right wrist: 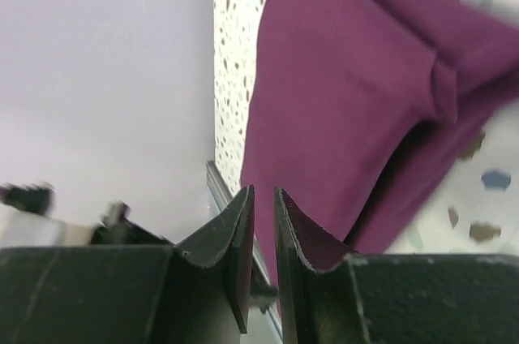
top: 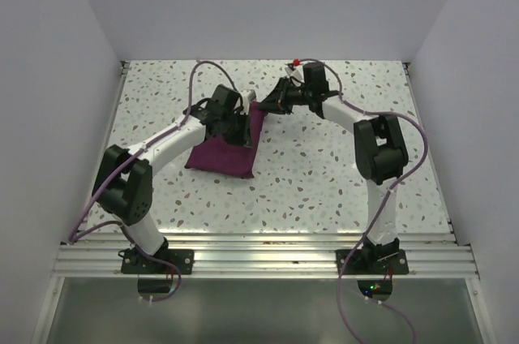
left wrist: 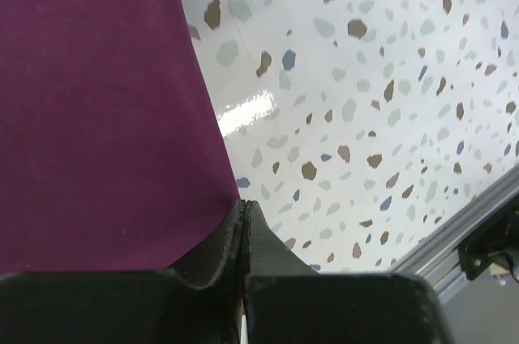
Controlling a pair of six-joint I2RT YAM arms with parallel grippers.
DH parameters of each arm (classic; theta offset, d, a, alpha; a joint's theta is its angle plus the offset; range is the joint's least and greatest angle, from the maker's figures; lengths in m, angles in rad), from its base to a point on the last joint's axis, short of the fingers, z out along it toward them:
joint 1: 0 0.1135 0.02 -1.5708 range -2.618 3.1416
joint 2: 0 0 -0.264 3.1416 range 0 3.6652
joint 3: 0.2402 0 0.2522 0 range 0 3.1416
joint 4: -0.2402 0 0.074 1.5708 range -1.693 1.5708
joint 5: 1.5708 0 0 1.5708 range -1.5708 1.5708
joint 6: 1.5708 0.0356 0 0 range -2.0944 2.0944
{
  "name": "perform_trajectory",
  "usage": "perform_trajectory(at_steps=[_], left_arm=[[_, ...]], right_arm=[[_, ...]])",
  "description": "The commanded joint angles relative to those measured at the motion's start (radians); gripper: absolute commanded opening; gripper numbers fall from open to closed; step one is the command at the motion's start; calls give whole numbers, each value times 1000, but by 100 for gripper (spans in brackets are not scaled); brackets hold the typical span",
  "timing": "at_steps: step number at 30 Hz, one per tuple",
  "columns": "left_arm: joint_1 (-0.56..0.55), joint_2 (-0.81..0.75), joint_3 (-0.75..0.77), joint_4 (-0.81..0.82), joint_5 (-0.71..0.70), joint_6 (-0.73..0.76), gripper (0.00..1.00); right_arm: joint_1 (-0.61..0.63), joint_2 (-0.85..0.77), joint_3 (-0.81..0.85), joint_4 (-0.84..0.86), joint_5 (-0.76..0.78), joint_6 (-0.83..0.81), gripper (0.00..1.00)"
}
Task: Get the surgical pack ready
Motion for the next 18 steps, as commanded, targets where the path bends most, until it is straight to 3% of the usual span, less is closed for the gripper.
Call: perform_trajectory(at_steps=[1, 18], left_arm=[[-2, 7, -48, 139, 112, -44, 0], [-8, 38, -298, 249, 169, -48, 0]], right_arm=[[-1, 94, 56, 175, -40, 133, 20], [-25, 405, 306, 266, 22, 273, 20]])
